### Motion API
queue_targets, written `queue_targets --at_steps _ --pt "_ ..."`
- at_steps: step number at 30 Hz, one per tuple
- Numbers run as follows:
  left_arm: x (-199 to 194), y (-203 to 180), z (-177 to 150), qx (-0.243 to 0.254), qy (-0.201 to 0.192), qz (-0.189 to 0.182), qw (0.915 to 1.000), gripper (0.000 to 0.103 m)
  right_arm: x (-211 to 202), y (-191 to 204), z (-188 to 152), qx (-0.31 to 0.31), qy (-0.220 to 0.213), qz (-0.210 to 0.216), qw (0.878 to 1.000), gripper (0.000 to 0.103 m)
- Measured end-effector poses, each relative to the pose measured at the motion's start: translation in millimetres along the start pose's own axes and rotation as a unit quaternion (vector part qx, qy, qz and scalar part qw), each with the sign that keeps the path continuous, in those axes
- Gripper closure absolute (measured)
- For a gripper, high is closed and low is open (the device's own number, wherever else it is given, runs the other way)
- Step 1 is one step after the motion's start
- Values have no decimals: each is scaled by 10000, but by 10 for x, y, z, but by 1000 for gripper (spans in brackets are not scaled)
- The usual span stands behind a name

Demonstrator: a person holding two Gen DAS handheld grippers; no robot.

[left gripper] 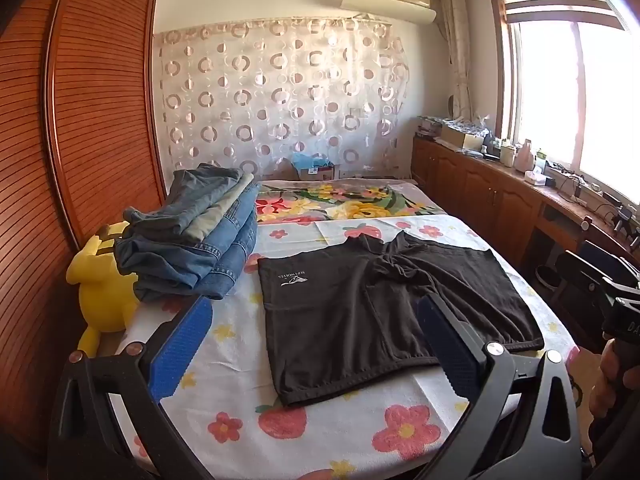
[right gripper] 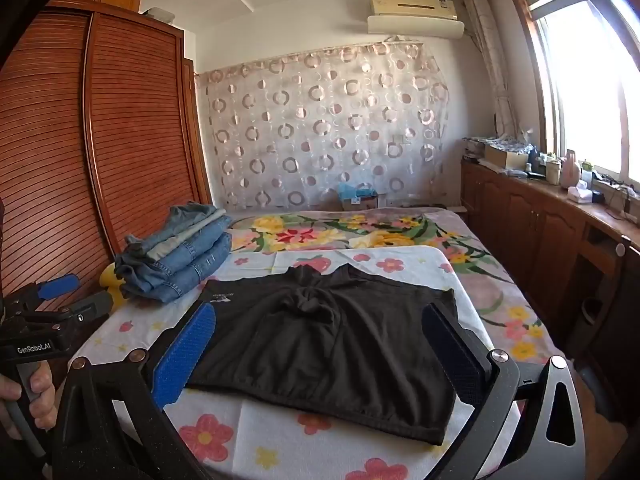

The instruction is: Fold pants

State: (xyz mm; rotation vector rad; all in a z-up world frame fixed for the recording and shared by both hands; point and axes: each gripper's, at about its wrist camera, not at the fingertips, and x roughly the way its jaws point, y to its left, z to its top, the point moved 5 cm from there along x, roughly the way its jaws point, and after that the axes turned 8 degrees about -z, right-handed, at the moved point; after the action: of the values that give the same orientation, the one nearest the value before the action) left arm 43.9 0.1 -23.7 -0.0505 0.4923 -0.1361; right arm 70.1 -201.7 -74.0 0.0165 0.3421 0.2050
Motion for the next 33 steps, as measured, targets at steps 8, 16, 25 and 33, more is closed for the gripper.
queue_targets --at_steps 8,16,25,33 --pt "0 1 3 42 -28 -3 10000 0 -24 -26 -2 5 -35 14 10000 0" --pt "12 -2 0 61 -39 -11 10000 0 -5 -15 -3 -35 -4 1 10000 0" --pt "-64 -9 57 62 -49 -14 10000 0 8 3 3 -47 -9 -7 10000 0" --pt "-60 -8 52 60 -59 -8 10000 0 16 1 0 -42 -6 5 10000 0"
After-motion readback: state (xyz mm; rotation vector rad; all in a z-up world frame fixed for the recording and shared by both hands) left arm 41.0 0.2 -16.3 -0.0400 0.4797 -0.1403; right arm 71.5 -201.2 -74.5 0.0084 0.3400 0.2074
